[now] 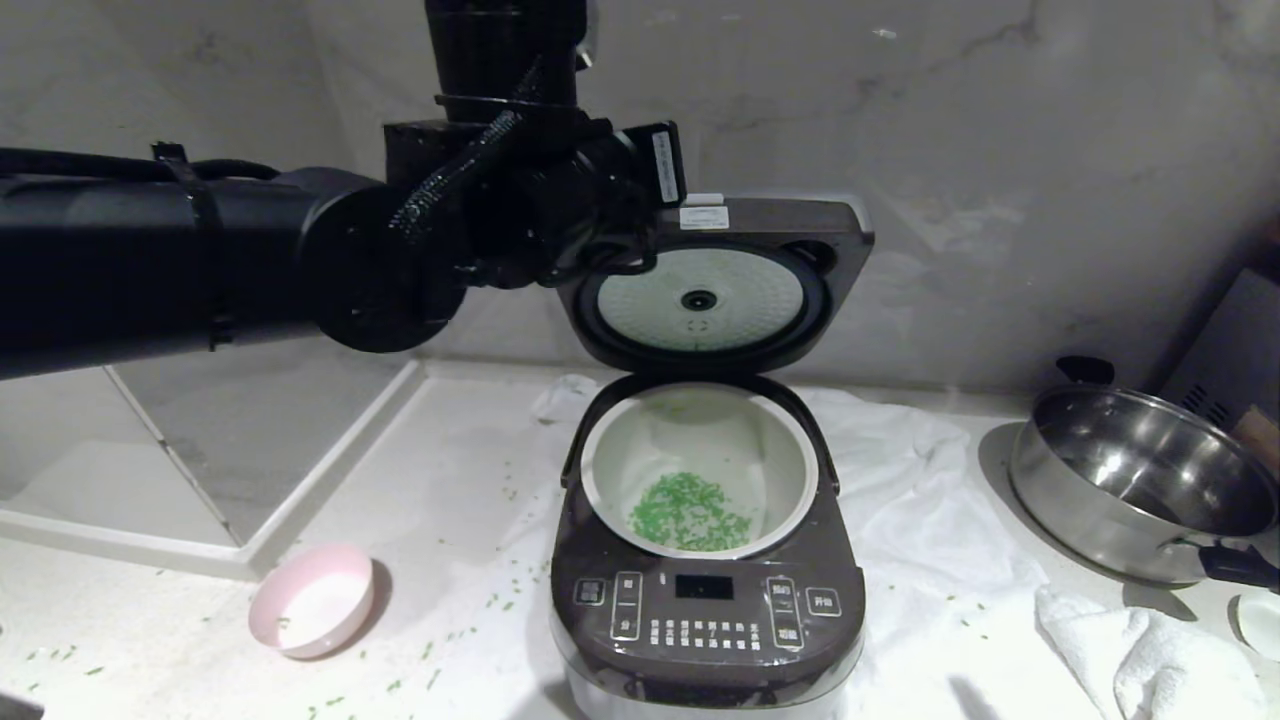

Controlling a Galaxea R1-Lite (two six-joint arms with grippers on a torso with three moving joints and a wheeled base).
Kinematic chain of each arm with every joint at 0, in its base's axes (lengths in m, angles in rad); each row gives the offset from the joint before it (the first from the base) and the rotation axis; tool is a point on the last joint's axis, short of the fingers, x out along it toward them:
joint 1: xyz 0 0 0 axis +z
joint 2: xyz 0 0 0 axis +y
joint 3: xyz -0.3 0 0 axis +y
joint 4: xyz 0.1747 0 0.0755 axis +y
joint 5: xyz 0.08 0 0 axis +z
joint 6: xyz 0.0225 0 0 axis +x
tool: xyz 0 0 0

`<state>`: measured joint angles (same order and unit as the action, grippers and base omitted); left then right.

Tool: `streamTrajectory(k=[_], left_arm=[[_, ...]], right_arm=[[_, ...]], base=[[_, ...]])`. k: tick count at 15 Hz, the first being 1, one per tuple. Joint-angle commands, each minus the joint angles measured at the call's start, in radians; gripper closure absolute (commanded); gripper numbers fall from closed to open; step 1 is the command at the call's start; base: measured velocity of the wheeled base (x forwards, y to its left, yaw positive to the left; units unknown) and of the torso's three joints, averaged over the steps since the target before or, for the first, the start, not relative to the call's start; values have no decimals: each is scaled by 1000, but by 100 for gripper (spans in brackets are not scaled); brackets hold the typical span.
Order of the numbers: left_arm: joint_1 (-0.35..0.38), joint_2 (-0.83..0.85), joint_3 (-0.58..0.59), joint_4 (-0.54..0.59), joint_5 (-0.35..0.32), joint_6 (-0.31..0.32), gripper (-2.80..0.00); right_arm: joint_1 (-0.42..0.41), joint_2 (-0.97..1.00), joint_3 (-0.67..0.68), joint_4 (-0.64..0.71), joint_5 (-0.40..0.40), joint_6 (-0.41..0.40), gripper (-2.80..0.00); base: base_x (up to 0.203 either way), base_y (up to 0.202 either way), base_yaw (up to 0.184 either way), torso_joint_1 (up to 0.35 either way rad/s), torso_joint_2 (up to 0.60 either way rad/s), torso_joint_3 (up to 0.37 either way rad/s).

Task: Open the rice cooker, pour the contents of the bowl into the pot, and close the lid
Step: Close the rice cooker

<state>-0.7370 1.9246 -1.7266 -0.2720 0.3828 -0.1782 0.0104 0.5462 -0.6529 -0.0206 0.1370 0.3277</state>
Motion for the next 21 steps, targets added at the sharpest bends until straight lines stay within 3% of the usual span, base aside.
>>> streamTrajectory(k=[1, 4, 10, 16, 21], left_arm=[[-25, 23, 12, 5, 7, 0, 0], [-51, -30, 65, 48, 13, -1, 0], [-102, -170, 242, 45, 9, -6, 0], [-154, -238, 415, 42, 8, -24, 0], [-191, -218, 482, 42, 6, -60, 0]], right_arm=[[0, 103, -34, -1, 1, 28, 0], [0, 230, -119, -3, 5, 64, 0], [26, 532, -455, -44, 1, 78, 0], [295, 780, -503, -51, 5, 112, 0], [455, 966, -522, -96, 16, 123, 0]], base=[[0, 0, 0, 0, 0, 0], [0, 0, 0, 0, 0, 0], [0, 0, 0, 0, 0, 0], [0, 0, 0, 0, 0, 0], [0, 0, 0, 0, 0, 0]])
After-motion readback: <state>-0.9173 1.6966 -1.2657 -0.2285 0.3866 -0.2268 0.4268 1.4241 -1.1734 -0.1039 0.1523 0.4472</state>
